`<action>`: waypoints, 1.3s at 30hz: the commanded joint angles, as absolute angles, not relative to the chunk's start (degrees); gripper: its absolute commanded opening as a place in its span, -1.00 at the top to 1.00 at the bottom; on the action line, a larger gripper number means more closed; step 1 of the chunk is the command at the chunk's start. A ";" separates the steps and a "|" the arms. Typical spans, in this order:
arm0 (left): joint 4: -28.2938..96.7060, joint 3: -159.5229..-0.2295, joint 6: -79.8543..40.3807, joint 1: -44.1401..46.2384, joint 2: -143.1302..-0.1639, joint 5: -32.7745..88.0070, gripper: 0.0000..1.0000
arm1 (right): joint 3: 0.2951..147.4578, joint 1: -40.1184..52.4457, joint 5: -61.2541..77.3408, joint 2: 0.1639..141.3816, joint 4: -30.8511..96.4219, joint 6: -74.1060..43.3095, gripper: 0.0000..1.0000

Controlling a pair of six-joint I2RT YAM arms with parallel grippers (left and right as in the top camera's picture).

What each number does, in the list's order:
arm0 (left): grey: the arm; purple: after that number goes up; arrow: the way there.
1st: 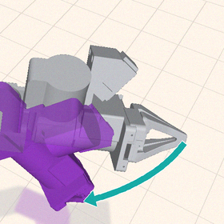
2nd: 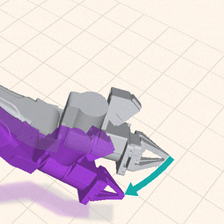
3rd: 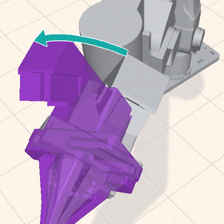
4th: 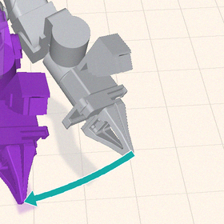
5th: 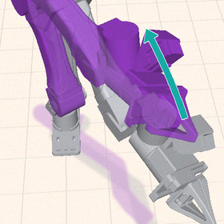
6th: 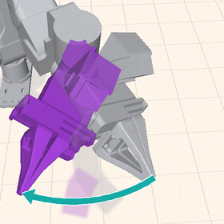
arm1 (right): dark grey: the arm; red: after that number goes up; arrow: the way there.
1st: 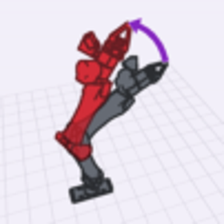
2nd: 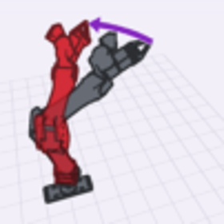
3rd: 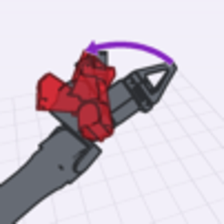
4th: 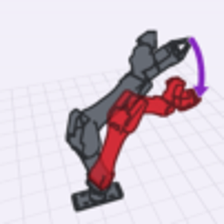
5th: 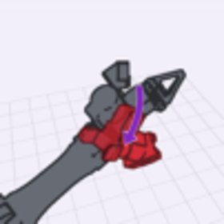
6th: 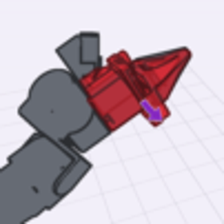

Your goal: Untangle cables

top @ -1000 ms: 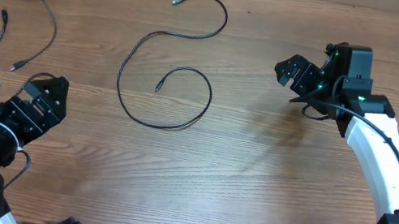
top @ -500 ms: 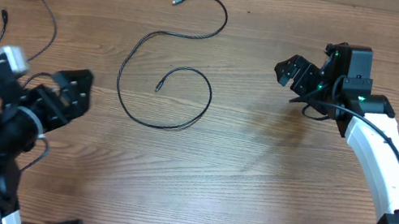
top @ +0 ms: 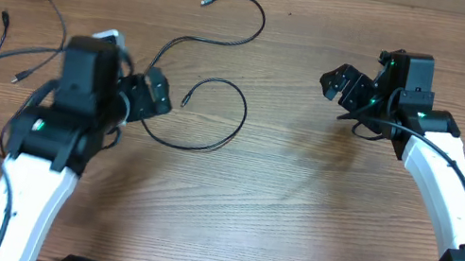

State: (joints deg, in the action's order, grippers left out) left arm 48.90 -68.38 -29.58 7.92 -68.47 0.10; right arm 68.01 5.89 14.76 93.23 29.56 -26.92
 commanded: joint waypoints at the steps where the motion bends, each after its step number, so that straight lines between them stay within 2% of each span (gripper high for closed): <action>1: 48.60 -73.91 -26.89 8.73 -74.81 -6.07 -1.00 | 67.99 5.82 14.59 92.16 29.32 -26.50 -0.99; 8: 48.27 -80.42 -22.68 8.71 -83.55 -8.34 -1.00 | 67.99 5.82 14.59 92.16 29.28 -26.50 -1.00; 25: 33.04 -81.32 -12.64 8.82 -99.79 -12.19 -1.00 | 67.99 5.82 14.59 92.16 29.26 -26.50 -1.00; 30: 32.99 -81.32 -10.52 8.80 -103.28 -12.69 -1.00 | 67.99 5.82 14.59 92.16 29.28 -26.50 -1.00; 33: 34.11 -81.32 -4.71 8.80 -103.74 -13.19 -1.00 | 67.99 5.82 14.59 92.16 29.28 -26.52 -1.00; 39: 35.55 -81.25 -3.18 8.16 -103.77 -20.08 -0.98 | 67.99 5.82 14.57 92.16 29.28 -26.50 -1.00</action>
